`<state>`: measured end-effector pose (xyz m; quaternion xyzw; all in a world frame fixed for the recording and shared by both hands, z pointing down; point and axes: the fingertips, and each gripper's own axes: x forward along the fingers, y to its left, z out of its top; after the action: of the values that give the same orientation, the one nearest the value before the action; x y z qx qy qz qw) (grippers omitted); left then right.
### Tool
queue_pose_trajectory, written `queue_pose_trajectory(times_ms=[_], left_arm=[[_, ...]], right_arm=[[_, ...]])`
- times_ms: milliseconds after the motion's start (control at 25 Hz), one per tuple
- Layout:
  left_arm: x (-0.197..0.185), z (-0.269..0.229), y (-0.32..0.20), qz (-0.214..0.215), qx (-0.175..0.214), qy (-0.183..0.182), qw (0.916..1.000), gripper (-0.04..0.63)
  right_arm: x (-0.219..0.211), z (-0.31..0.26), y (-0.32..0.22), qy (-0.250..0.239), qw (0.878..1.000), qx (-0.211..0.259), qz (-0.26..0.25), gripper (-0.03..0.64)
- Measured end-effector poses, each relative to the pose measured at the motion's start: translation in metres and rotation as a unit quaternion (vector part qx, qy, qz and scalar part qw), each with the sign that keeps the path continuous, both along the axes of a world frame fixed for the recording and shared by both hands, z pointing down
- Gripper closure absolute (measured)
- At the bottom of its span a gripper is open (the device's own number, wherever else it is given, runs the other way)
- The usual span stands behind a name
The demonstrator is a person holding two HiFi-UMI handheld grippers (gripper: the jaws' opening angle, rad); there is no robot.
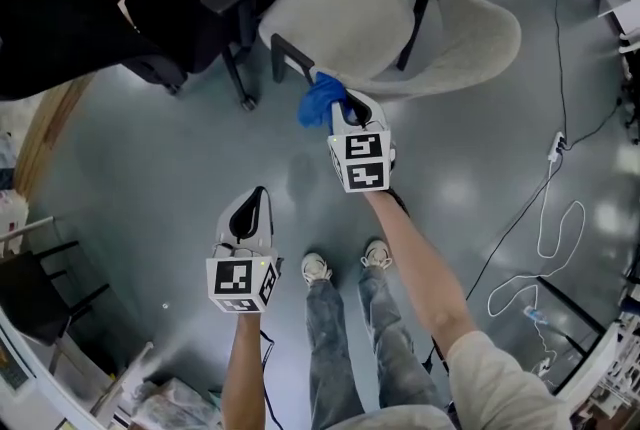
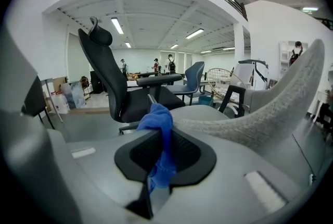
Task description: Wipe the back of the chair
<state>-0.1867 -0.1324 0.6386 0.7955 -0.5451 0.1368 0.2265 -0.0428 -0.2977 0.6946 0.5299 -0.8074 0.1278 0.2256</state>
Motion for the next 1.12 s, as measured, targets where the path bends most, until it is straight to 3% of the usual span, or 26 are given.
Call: queue_pose_trajectory(times_ms=[360, 800, 1120], left_arm=[[0.054, -0.013, -0.004, 0.03, 0.012, 0.003, 0.9995, 0.595], [0.104, -0.027, -0.004, 0.057, 0.021, 0.007, 0.9981, 0.595], [0.105, -0.029, -0.005, 0.053, 0.024, 0.006, 0.9983, 0.595]], right_arm=[[0.073, -0.019, 0.025, 0.016, 1.0, 0.012, 0.016, 0.577], [0.176, -0.046, 0.03, 0.03, 0.996, 0.033, 0.078, 0.577], [0.168, -0.041, 0.05, 0.033, 0.997, 0.03, 0.064, 0.577]])
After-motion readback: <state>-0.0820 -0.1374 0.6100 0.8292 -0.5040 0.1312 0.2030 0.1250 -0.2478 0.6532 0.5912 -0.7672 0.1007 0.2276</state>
